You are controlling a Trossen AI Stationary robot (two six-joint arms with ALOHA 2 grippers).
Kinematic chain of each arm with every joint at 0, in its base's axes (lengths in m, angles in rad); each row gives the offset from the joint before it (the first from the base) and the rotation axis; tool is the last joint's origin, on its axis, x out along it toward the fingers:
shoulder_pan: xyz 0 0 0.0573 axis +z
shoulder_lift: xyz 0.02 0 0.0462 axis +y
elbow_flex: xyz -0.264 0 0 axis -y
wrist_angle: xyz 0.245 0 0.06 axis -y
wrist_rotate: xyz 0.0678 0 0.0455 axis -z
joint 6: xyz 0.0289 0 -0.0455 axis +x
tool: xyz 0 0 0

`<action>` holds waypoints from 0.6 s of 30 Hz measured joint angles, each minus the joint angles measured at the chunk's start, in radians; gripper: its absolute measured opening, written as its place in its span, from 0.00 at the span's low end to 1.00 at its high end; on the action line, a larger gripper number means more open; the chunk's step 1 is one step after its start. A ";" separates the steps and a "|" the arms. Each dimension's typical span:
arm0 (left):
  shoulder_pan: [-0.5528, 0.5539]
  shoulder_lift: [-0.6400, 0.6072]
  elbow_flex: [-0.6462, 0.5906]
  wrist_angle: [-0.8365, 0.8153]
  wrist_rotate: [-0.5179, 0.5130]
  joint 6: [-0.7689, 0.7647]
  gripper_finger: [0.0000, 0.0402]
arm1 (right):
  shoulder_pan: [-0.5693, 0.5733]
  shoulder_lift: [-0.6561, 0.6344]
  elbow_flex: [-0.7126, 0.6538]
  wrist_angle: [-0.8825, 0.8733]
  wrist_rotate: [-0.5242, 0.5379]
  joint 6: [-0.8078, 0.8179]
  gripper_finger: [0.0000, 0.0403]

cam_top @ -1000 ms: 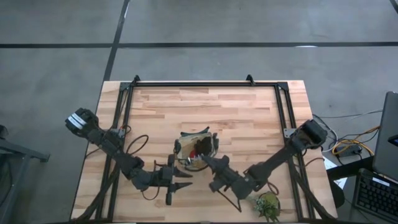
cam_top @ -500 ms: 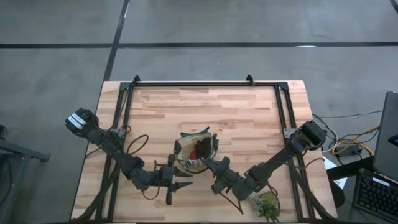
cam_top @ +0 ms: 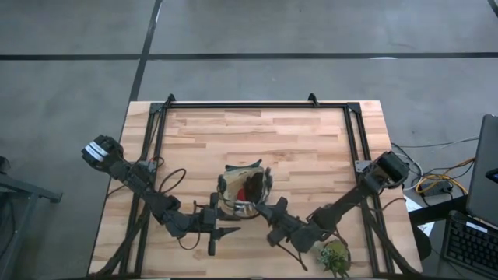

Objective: Pick & Place Garden tools in Gardening bag
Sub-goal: Put the brown hand rake into the gardening bag, then return to Home Position

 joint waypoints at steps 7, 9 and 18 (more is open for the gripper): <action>0.000 0.000 0.000 -0.002 0.000 0.000 0.30 | 0.002 -0.001 0.000 -0.014 -0.016 0.035 0.10; 0.000 0.000 0.000 -0.002 0.000 0.000 0.30 | 0.000 -0.001 0.000 -0.031 -0.019 0.061 0.14; 0.000 0.000 0.000 -0.002 0.000 0.000 0.30 | -0.005 -0.003 -0.001 -0.036 -0.014 0.120 0.34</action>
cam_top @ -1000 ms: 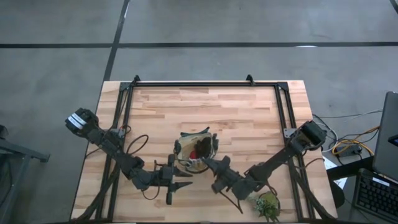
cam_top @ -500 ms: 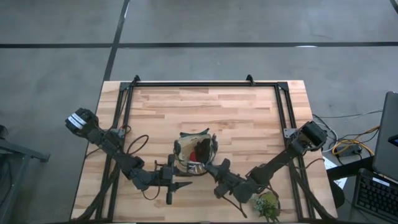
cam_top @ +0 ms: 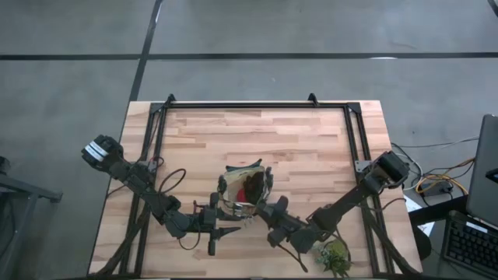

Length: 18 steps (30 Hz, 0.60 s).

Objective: Pick & Place Garden tools in Gardening bag
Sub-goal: Return to Home Position

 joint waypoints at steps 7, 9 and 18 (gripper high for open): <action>0.000 0.000 0.000 0.001 -0.012 0.029 0.30 | -0.004 -0.013 0.007 0.007 0.123 -0.092 0.40; 0.000 0.000 0.000 0.005 -0.028 0.051 0.30 | -0.008 -0.038 0.005 0.005 0.127 -0.038 0.39; 0.027 -0.012 0.000 0.014 -0.063 0.183 0.24 | -0.018 -0.305 -0.077 -0.259 0.069 0.287 0.12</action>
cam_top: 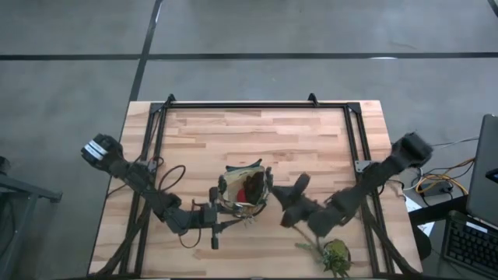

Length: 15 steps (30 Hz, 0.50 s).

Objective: Pick & Place Garden tools in Gardening bag
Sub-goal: Return to Home Position

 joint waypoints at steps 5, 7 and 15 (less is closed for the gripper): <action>0.108 -0.013 0.000 -0.008 0.245 0.032 0.06 | -0.067 -0.216 -0.082 -0.170 -0.353 0.315 0.03; 0.149 -0.019 0.000 -0.013 0.317 0.039 0.02 | -0.098 -0.297 -0.129 -0.174 -0.482 0.384 0.02; 0.232 -0.208 -0.113 -0.018 0.409 0.062 0.01 | -0.118 -0.588 -0.371 -0.065 -0.564 0.471 0.02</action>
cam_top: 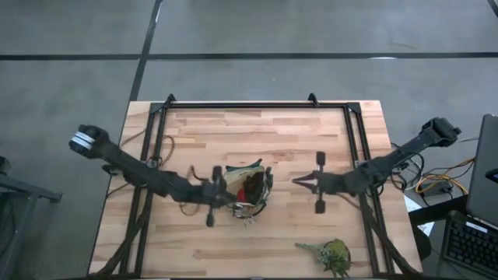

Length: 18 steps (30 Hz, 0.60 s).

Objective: Pick & Place Garden tools in Gardening bag
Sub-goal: Return to Home Position

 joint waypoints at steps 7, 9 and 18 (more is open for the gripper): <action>0.058 -0.248 -0.227 0.051 0.002 -0.005 0.02 | -0.007 -0.177 -0.187 0.087 -0.065 0.056 0.02; 0.076 -0.298 -0.280 0.063 0.003 -0.015 0.02 | -0.011 -0.209 -0.224 0.122 -0.099 0.057 0.02; 0.094 -0.525 -0.454 0.079 0.002 -0.012 0.02 | -0.014 -0.355 -0.365 0.218 -0.132 0.055 0.02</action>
